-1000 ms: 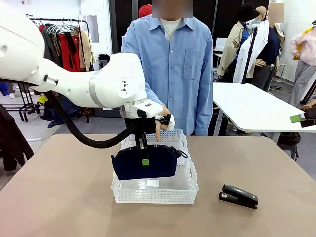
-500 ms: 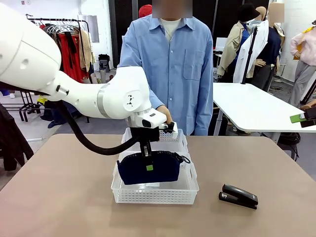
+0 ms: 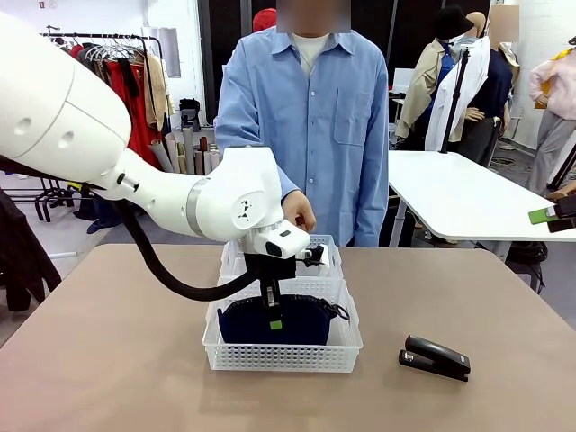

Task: Distribute items into two baskets.
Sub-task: Place the picked Pencil pouch into the Organizing basket as instructed by the person.

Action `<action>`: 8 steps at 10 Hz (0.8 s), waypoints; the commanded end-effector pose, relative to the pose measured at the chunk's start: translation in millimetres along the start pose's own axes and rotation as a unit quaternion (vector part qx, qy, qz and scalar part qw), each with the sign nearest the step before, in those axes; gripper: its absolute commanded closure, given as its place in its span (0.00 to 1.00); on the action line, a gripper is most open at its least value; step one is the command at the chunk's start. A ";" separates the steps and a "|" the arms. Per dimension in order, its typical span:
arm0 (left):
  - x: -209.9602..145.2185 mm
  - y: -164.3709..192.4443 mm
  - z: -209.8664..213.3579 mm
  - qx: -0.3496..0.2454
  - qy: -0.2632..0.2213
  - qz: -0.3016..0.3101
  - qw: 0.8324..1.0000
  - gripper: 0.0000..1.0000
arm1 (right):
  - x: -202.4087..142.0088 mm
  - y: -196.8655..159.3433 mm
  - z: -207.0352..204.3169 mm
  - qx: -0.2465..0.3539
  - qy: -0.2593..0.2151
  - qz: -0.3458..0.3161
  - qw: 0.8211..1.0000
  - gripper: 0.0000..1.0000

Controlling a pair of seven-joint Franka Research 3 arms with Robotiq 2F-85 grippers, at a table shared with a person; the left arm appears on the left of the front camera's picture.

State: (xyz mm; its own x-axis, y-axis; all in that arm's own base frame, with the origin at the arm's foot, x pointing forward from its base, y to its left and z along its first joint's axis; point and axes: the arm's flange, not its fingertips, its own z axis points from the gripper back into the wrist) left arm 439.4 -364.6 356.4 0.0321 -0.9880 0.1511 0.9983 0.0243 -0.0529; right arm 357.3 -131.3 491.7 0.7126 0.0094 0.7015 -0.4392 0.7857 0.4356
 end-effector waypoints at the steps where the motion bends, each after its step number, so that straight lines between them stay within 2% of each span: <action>1: -4.1 -2.1 -9.2 0.014 0.003 0.011 1.000 1.00 | 1.0 -1.1 -1.9 0.011 -0.015 0.001 1.000 0.00; 2: -3.9 -1.7 -12.3 0.012 0.004 0.013 1.000 1.00 | 1.0 -1.1 -1.9 0.011 -0.015 0.001 1.000 0.00; 3: -2.7 -2.8 -10.9 0.012 0.001 0.012 1.000 0.93 | 1.0 -1.1 -1.9 0.011 -0.015 0.001 1.000 0.00; 7: -4.6 -2.2 -2.1 0.015 -0.007 0.005 1.000 0.15 | 1.0 -1.1 -1.9 0.011 -0.015 0.001 1.000 0.00; 8: -5.1 -1.4 2.4 0.015 -0.009 0.004 1.000 0.00 | 1.0 -1.1 -1.9 0.011 -0.015 0.001 1.000 0.00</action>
State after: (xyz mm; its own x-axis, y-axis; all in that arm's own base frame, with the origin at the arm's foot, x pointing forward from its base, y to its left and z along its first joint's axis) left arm 441.0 -364.5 351.9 0.0362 -0.9859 0.1634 0.9988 0.0302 -0.0391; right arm 357.3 -131.3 491.7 0.7126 0.0094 0.7015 -0.4392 0.7857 0.4356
